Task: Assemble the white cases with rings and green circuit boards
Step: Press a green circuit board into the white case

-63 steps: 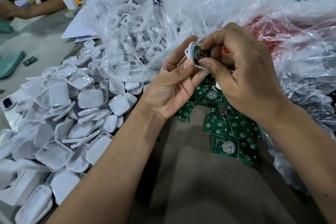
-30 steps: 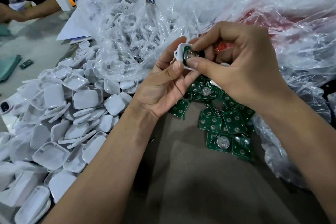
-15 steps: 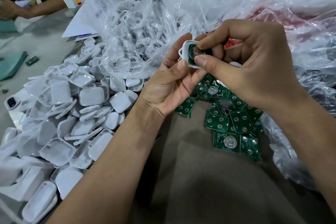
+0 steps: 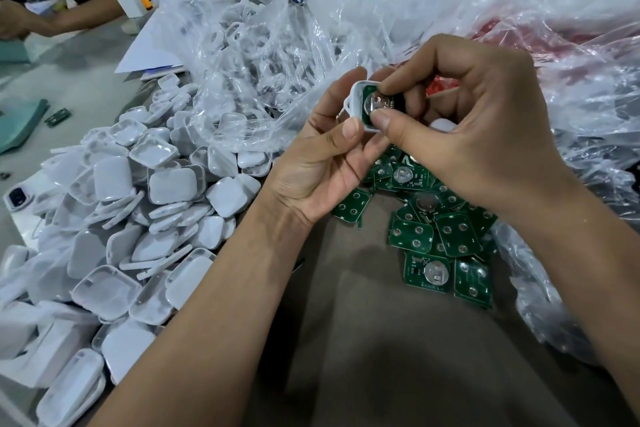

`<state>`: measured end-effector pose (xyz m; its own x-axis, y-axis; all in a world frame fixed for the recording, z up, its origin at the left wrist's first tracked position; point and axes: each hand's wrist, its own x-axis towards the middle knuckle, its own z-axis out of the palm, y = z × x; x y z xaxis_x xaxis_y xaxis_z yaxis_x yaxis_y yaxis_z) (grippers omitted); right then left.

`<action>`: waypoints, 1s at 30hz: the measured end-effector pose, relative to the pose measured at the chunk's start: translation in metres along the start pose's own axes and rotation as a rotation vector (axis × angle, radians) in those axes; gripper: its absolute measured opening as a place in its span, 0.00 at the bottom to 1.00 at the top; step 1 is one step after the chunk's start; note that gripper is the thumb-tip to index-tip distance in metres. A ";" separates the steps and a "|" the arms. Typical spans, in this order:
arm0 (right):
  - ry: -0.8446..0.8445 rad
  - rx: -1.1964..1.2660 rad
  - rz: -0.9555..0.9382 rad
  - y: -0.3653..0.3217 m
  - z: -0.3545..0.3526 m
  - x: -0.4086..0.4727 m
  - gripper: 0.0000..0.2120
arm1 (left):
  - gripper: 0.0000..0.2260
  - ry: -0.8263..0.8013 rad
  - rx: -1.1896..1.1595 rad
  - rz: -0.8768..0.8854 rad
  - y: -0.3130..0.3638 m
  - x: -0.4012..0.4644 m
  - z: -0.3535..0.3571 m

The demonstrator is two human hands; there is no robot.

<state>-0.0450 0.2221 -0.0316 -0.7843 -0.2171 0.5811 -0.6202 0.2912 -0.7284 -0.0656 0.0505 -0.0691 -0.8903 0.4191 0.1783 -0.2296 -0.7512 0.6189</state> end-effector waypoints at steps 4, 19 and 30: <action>-0.016 0.017 0.016 0.003 -0.001 0.001 0.05 | 0.19 -0.010 0.022 0.001 0.001 0.000 -0.002; -0.088 -0.002 0.033 0.012 -0.006 0.003 0.05 | 0.18 -0.055 0.097 0.014 0.000 0.001 -0.006; 0.000 -0.097 0.017 0.018 -0.004 0.003 0.07 | 0.15 0.077 0.001 -0.038 0.001 0.002 -0.002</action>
<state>-0.0585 0.2306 -0.0410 -0.7946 -0.2117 0.5690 -0.6031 0.3833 -0.6996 -0.0684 0.0499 -0.0695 -0.9085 0.4070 0.0951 -0.2638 -0.7347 0.6250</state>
